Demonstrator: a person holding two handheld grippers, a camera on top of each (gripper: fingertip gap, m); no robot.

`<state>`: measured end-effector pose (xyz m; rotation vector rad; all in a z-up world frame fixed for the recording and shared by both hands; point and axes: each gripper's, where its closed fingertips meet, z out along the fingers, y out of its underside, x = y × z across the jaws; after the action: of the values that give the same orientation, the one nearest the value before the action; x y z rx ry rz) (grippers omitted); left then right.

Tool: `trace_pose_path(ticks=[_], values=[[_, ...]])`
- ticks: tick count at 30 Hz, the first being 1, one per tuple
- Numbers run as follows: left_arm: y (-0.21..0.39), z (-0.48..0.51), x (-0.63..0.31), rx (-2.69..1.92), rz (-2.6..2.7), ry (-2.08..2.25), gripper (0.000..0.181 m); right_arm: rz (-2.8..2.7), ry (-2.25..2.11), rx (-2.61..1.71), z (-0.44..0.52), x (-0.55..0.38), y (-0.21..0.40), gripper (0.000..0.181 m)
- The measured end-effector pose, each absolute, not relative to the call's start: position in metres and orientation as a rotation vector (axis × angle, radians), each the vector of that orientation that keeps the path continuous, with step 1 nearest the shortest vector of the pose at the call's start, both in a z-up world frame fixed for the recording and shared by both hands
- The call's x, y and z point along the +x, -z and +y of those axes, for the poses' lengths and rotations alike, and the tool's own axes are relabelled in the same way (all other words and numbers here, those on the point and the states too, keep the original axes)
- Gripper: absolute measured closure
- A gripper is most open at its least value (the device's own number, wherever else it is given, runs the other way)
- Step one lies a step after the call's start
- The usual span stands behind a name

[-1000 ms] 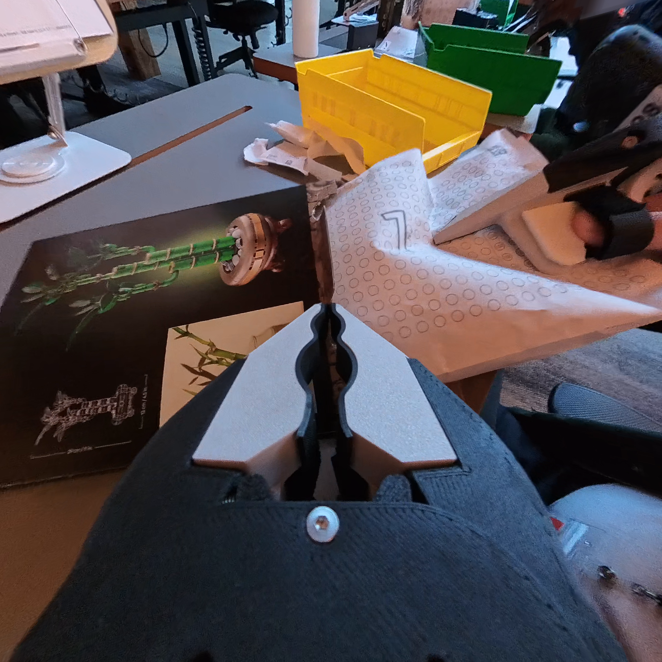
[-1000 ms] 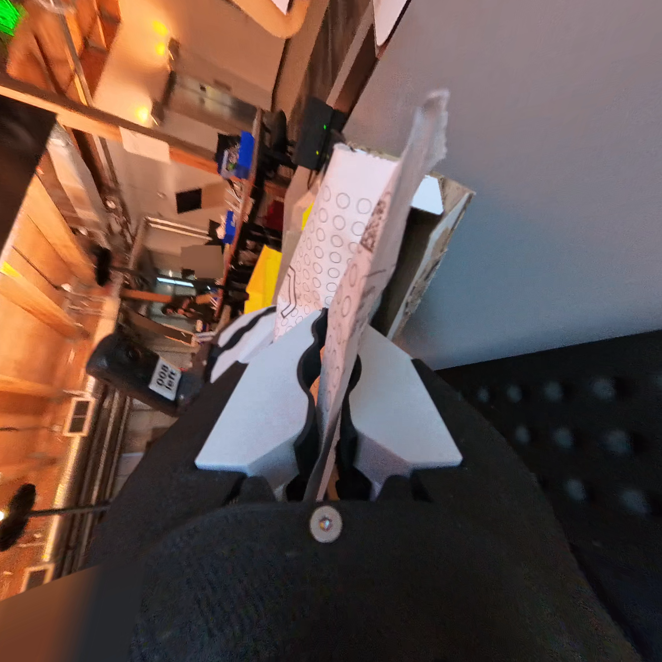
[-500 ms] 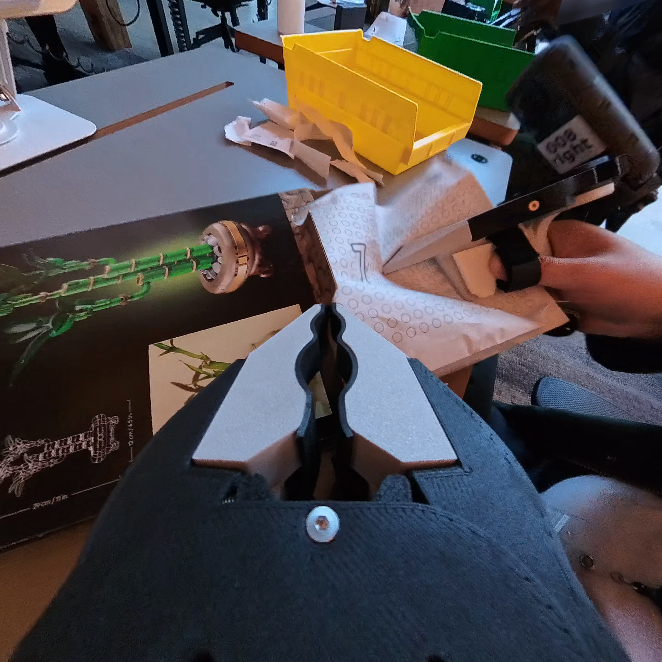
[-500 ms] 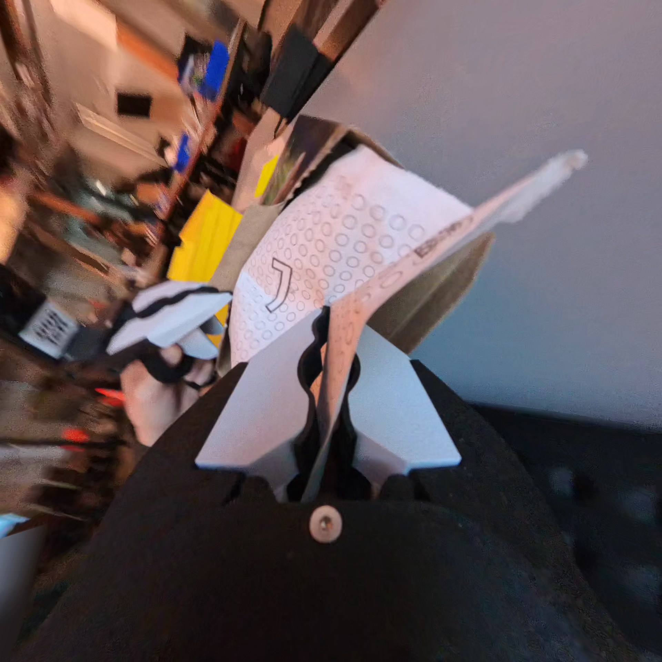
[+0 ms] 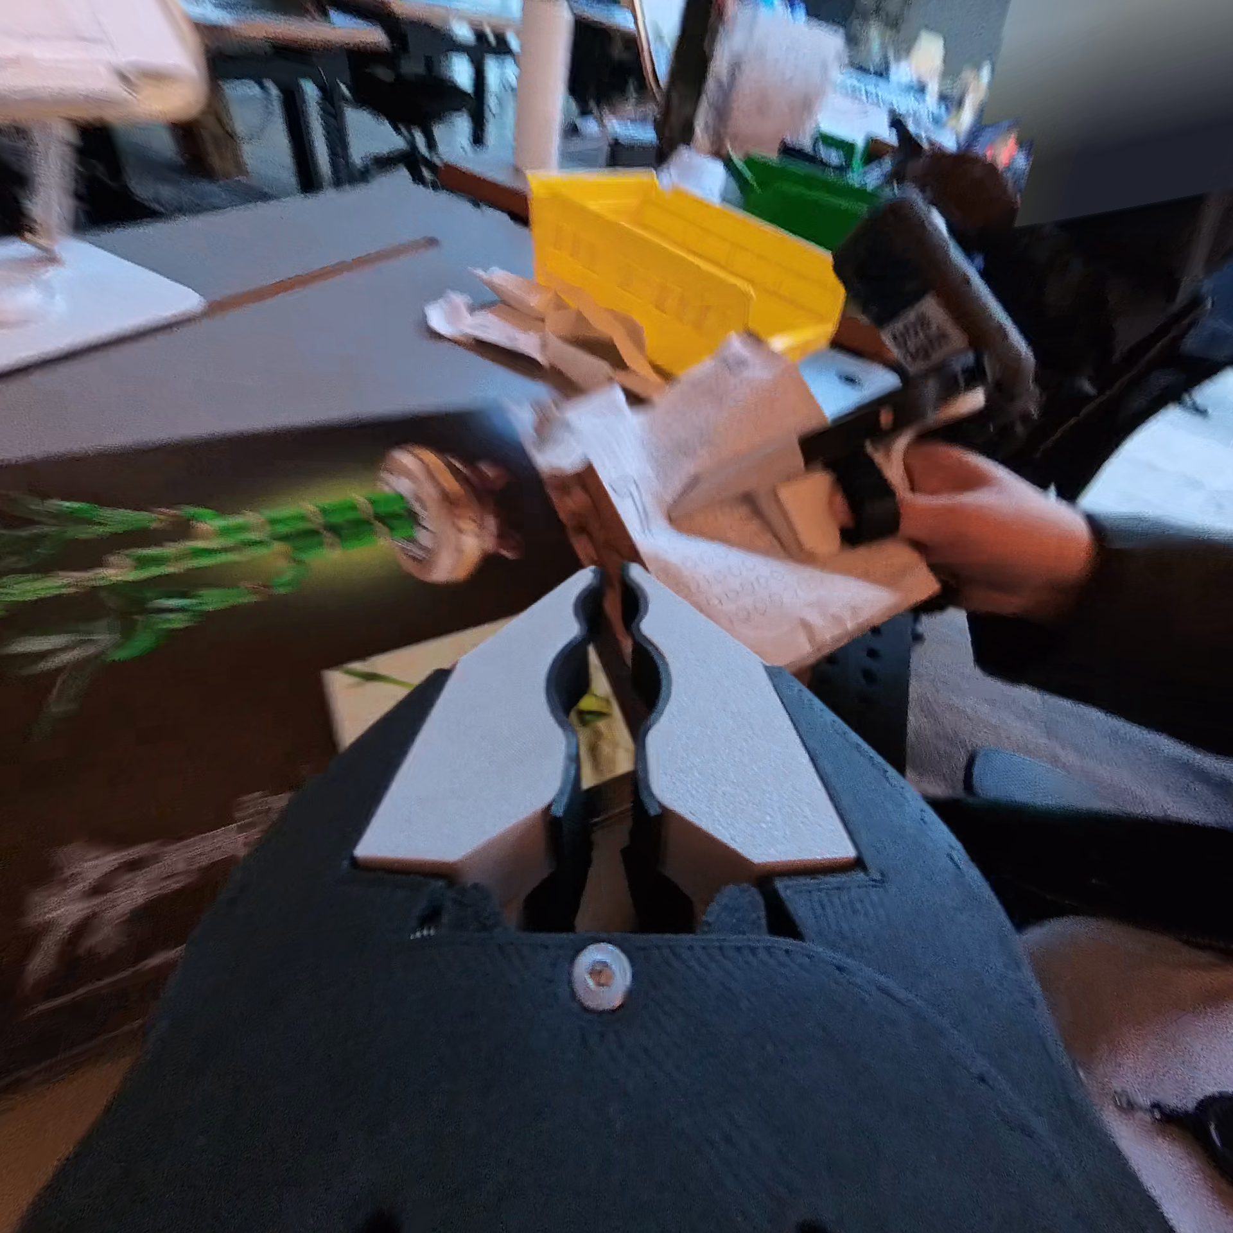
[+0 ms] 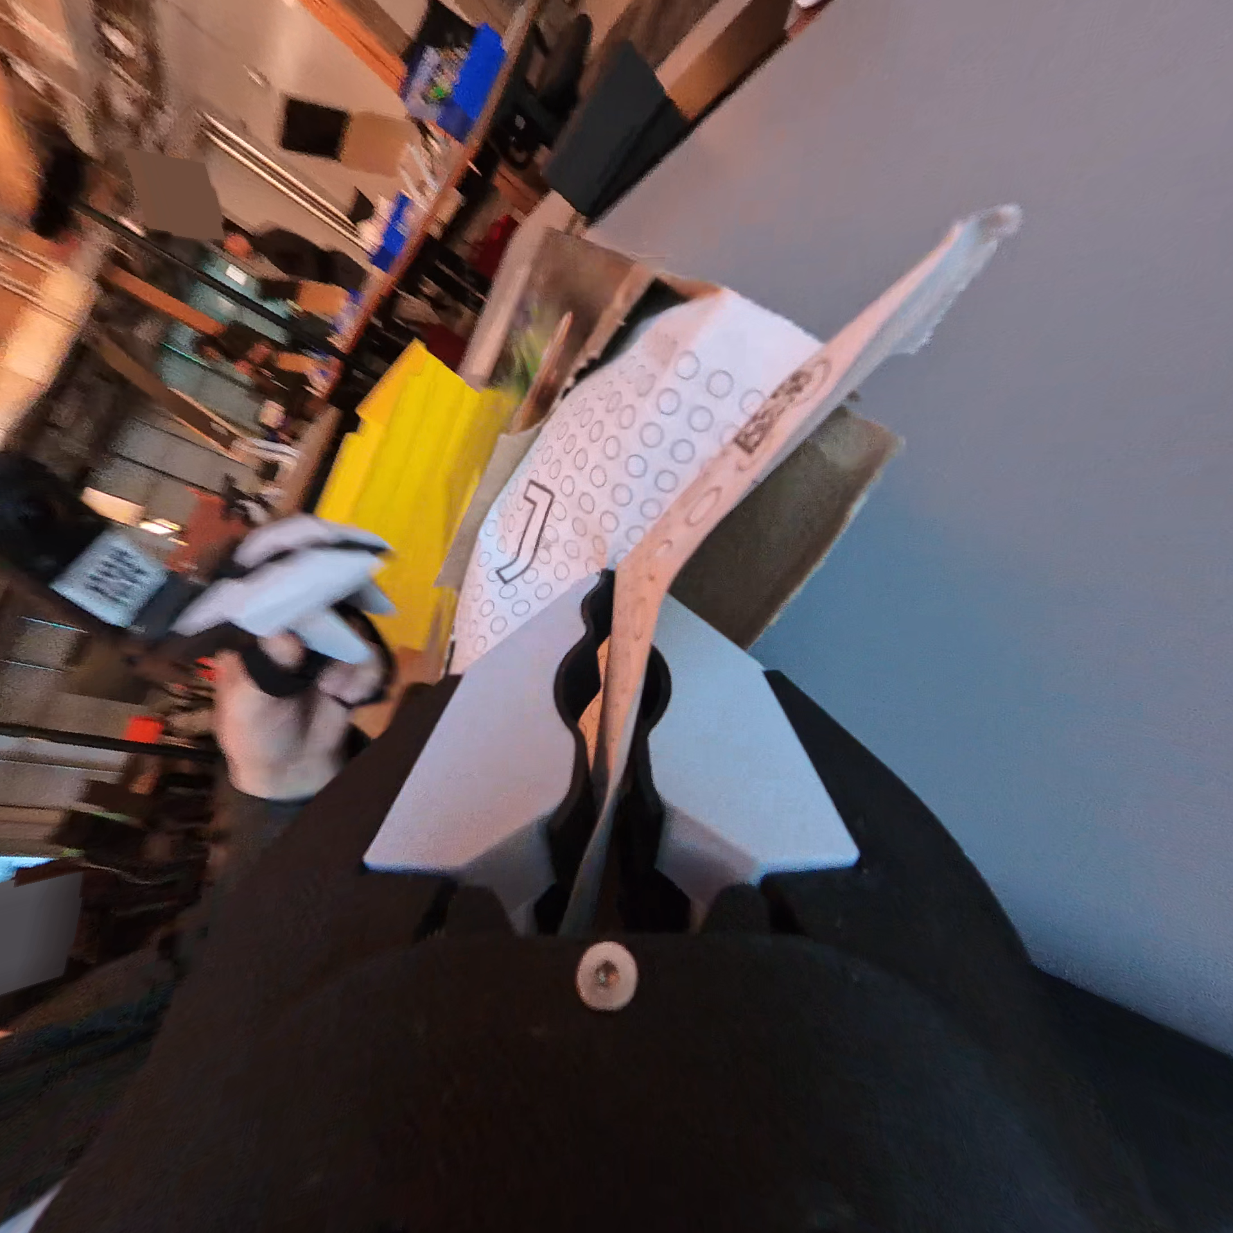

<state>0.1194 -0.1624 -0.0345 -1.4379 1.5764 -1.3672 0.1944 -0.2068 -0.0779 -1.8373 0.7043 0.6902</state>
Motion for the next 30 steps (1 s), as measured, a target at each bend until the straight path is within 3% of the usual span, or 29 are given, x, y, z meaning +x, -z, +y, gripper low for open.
trace_pose_path(ticks=[4, 8, 13, 18, 23, 25, 27, 30], values=[[-0.009, -0.102, 0.098, -1.472, 1.313, 1.374, 0.146, 0.617, -0.56, -1.968, -0.206, 0.196, 0.097, 0.181], [0.008, -0.031, 0.085, -1.724, 1.291, 1.057, 0.11, 0.629, -0.608, -1.983, -0.202, 0.205, 0.1, 0.181], [0.033, 0.019, 0.091, -1.939, 1.282, 0.926, 0.119, 0.645, -0.661, -2.123, -0.203, 0.213, 0.122, 0.18], [0.068, 0.049, 0.098, -2.122, 1.344, 0.762, 0.113, 0.541, -0.66, -2.215, -0.203, 0.215, 0.125, 0.18], [0.097, 0.056, 0.109, -2.272, 1.316, 0.862, 0.116, 0.187, -0.407, -2.232, -0.192, 0.207, 0.119, 0.181], [0.107, 0.053, 0.112, -2.348, 1.281, 0.93, 0.105, 0.052, -0.387, -2.202, -0.188, 0.196, 0.115, 0.181], [0.112, 0.059, 0.108, -2.347, 1.304, 0.842, 0.121, -0.008, -0.369, -2.206, -0.184, 0.193, 0.114, 0.181], [0.114, 0.062, 0.108, -2.335, 1.316, 0.799, 0.121, 0.027, -0.359, -2.204, -0.176, 0.2, 0.114, 0.181]])
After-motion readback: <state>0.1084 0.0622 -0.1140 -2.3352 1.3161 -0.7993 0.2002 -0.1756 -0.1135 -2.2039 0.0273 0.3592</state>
